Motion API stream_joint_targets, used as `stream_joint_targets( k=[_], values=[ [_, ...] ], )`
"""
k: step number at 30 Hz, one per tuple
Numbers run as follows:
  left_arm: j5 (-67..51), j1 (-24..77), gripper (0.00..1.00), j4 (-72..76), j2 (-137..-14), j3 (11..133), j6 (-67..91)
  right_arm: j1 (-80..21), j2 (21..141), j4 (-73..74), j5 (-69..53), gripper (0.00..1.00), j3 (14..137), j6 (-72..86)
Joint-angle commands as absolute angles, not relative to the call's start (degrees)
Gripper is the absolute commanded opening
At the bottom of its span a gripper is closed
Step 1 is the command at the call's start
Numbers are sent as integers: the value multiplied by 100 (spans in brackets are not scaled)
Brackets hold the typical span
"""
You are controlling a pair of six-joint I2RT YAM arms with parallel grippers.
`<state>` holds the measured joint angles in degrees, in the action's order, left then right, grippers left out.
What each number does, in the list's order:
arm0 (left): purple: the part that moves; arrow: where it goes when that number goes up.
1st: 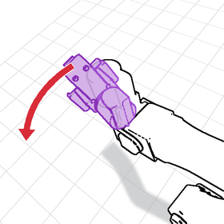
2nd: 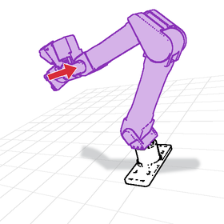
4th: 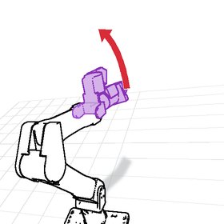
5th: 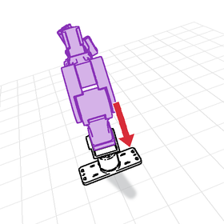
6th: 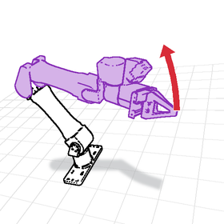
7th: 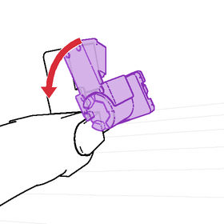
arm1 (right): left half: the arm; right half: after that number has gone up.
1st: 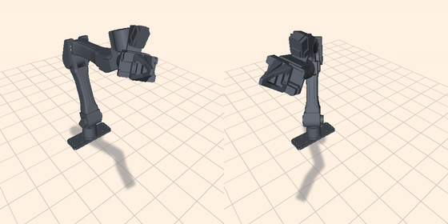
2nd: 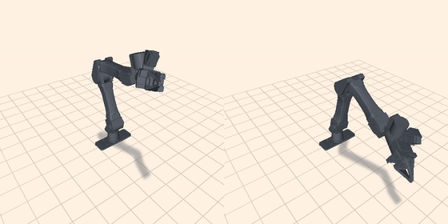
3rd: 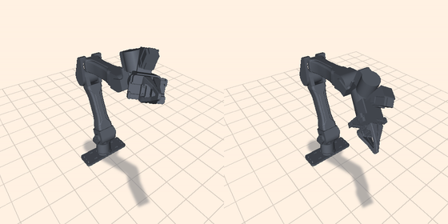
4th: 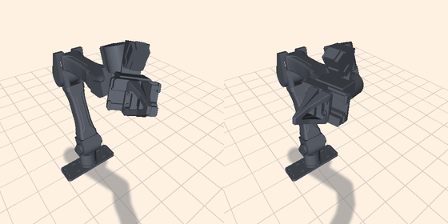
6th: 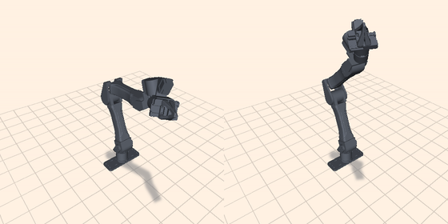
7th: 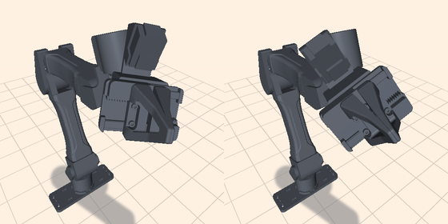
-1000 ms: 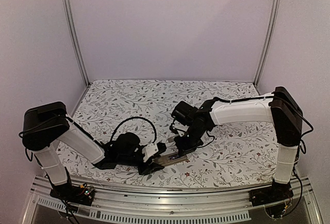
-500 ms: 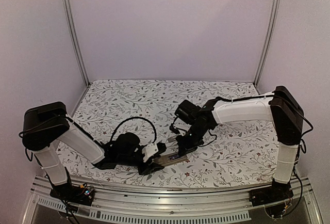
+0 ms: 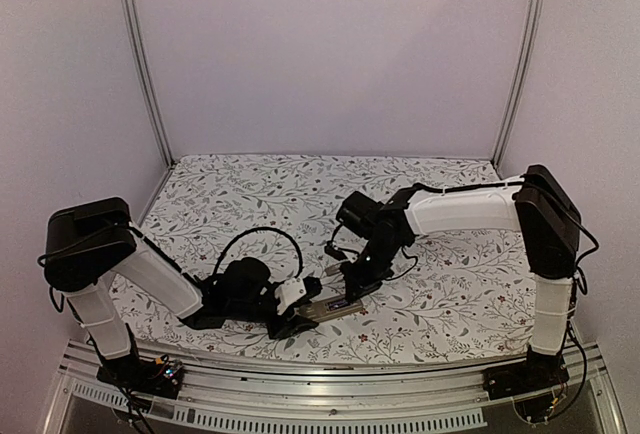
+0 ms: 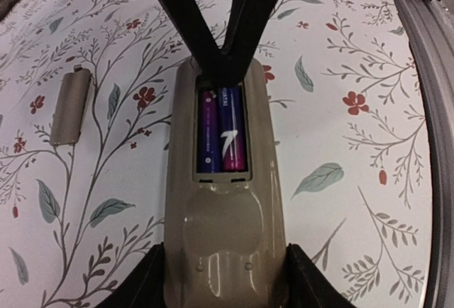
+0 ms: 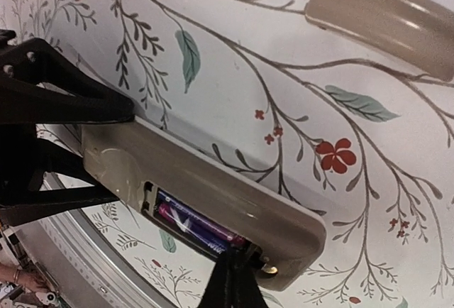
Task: Load the batteries into the remote control
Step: Place the battery in the battery compartment.
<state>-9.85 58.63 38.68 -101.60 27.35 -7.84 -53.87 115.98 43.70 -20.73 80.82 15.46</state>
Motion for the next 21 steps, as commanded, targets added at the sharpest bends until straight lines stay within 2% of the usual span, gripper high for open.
stream_joint_targets(
  k=[1,11,16,21],
  values=[
    [-1002,5874,24,3859,-10318,2697,-901,-5900,12909,4239,-2769,0,7611,971],
    [-1011,5867,24,3841,-10319,2698,-862,-5919,12889,4094,-2375,0,7609,759],
    [-1020,5877,24,3794,-10310,2714,-942,-5709,12340,3773,-2362,0,7519,813],
    [-966,5894,24,3778,-10279,2703,-910,-5233,11223,3161,-2478,2,7567,568]
  ],
)
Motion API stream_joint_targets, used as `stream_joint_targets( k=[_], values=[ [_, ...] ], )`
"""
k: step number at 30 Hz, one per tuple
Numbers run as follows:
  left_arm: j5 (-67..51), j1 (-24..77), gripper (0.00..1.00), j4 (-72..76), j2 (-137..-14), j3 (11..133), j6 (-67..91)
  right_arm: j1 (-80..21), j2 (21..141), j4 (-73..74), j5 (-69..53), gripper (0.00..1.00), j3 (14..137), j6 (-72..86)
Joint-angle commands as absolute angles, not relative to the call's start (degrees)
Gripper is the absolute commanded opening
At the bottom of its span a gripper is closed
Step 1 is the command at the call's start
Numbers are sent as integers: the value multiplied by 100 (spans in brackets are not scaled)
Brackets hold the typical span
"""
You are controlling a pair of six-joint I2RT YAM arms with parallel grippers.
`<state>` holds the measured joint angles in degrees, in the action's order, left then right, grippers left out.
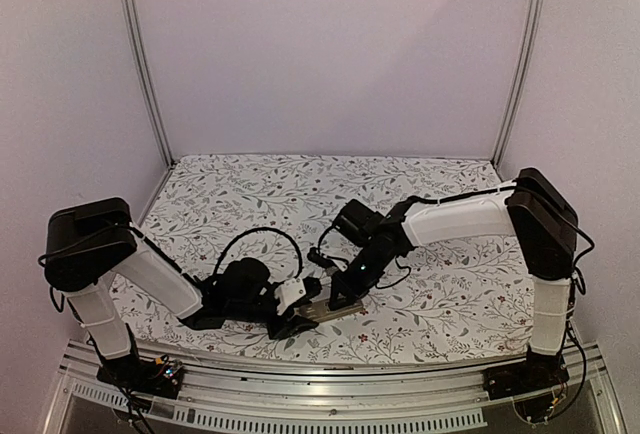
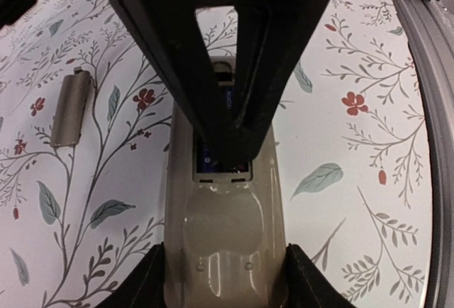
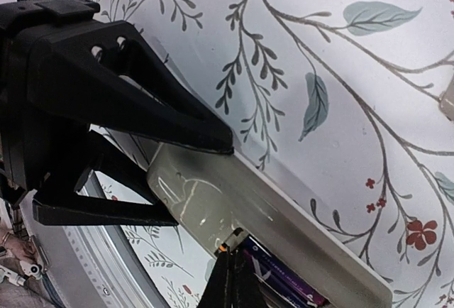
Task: Load the batteries into the remote control
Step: Place the battery in the battery compartment, then pick up the battery cover at the center of the board.
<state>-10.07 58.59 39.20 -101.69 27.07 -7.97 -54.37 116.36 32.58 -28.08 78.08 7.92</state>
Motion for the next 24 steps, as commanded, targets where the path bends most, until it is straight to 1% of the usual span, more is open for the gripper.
stream_joint_targets(
  k=[1,4,7,8,10,12,14,16,18,21,24],
  values=[
    [-955,5894,25,3793,-10271,2692,-916,-5163,10893,3007,-2506,3,7567,419],
    [-970,5902,27,3806,-10245,2665,-1013,-4950,10352,2671,-2628,7,7535,139],
    [-1016,5895,30,3814,-10225,2660,-1135,-4834,10163,2611,-2601,10,7458,62],
    [-1054,5896,32,3807,-10210,2655,-1207,-4826,10109,2604,-2563,12,7427,-46],
    [-1162,5886,42,3789,-10164,2656,-1373,-4790,10069,2552,-2501,19,7351,-240],
    [-1358,5878,59,3693,-10074,2665,-1562,-4706,10043,2386,-2501,39,7327,-444],
    [-1515,5859,70,3544,-9953,2679,-1723,-4558,10029,2188,-2738,58,7322,-741],
    [-1550,5834,78,3390,-9840,2690,-1887,-4427,10073,2064,-2903,68,7330,-1255],
    [-1562,5816,83,3219,-9752,2709,-2040,-4397,10218,1976,-2877,71,7339,-2057],
    [-1690,5775,88,2863,-9610,2811,-2205,-4365,10558,1922,-2913,72,7393,-3192],
    [-1919,5715,94,2566,-9409,2854,-2258,-4253,11019,2028,-2828,73,7561,-3945]
  ],
)
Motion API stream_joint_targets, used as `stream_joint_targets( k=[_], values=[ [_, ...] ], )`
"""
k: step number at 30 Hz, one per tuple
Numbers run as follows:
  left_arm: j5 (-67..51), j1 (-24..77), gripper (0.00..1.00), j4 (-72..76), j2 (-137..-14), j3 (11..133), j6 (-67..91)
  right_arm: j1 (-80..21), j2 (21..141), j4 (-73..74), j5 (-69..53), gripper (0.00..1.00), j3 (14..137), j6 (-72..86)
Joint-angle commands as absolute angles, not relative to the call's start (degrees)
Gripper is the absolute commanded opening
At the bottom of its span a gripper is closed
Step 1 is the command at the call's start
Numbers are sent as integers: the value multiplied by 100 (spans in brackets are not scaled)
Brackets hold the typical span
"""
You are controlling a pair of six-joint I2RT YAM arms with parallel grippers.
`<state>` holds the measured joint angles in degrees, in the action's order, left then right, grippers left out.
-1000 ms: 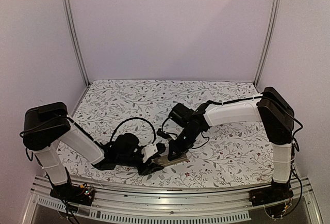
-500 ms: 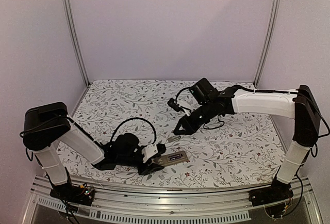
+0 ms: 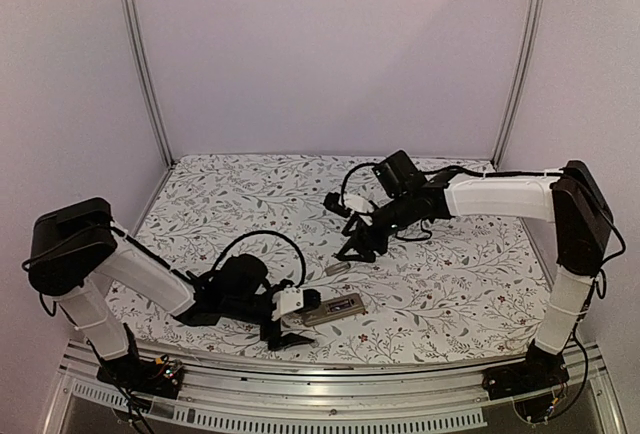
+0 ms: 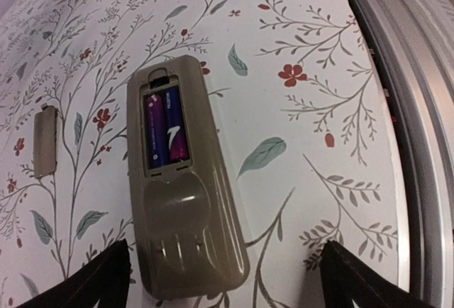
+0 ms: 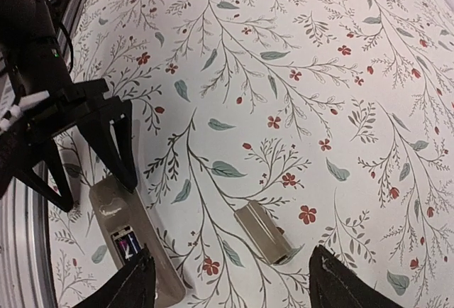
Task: Load the batteries into the remote control
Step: Pick up the battery cover at the center of the board.
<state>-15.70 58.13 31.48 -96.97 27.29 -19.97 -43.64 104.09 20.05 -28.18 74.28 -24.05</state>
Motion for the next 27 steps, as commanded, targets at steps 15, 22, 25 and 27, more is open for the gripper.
stream_joint_targets(
  k=[15,22,25,27],
  values=[
    [-2068,5545,97,2433,-8956,2729,-1781,-4078,12372,2588,-2689,71,8283,-5143],
    [-2053,5500,96,2428,-9043,2721,-1717,-4078,12647,2863,-2632,57,8432,-5206],
    [-2059,5493,96,2426,-9093,2736,-1731,-4078,12640,2905,-2632,43,8421,-5241],
    [-2059,5500,96,2438,-9118,2744,-1739,-4078,12624,2966,-2628,41,8413,-5238]
  ],
)
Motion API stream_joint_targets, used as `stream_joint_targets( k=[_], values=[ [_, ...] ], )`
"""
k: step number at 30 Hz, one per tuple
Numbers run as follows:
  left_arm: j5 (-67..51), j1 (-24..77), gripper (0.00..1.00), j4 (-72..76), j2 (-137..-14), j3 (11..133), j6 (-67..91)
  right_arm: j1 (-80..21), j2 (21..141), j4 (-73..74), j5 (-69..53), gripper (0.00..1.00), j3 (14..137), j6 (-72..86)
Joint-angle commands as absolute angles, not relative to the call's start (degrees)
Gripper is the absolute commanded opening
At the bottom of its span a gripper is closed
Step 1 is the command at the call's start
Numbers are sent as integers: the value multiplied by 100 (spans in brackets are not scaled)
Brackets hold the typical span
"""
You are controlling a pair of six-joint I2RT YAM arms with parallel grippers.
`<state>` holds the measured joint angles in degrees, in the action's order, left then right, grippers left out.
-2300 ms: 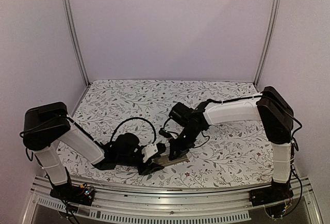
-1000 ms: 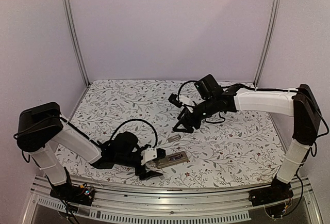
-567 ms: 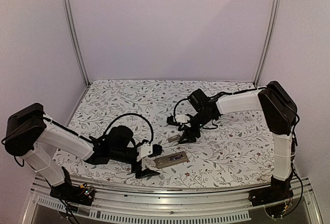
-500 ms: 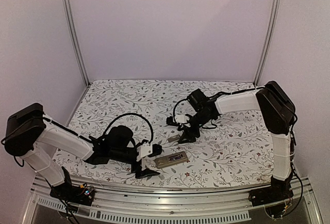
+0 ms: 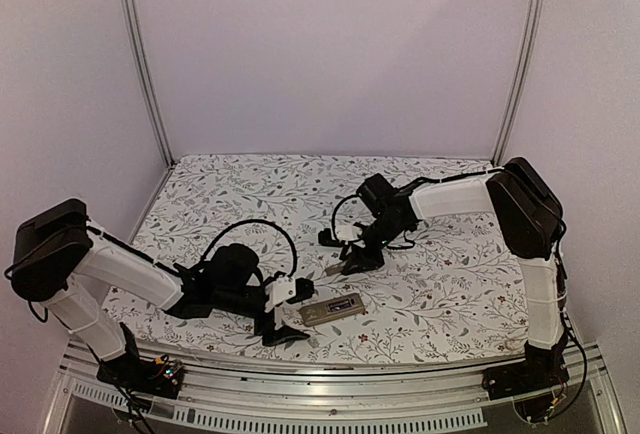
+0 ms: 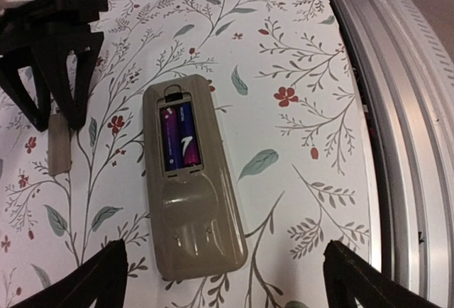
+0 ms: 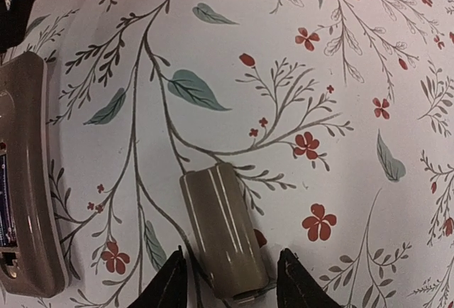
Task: Load the batteries into the remote control
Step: Pick up the battery cover at the center of the board.
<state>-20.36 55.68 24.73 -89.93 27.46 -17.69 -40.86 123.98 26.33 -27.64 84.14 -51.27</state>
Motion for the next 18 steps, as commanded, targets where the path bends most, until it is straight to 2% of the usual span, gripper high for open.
stream_joint_targets(
  k=[1,5,9,18],
  values=[
    [-2055,5491,96,2450,-9120,2742,-1743,-4079,12597,2978,-2633,40,8392,-5226],
    [-2037,5489,96,2452,-9136,2755,-1750,-4083,12480,3006,-2681,36,8286,-5212],
    [-2015,5487,96,2461,-9172,2764,-1719,-4080,12317,2999,-2707,26,8239,-5168],
    [-1651,5515,94,2516,-9401,2773,-1619,-4087,11931,2953,-2714,24,8132,-4953]
  ],
)
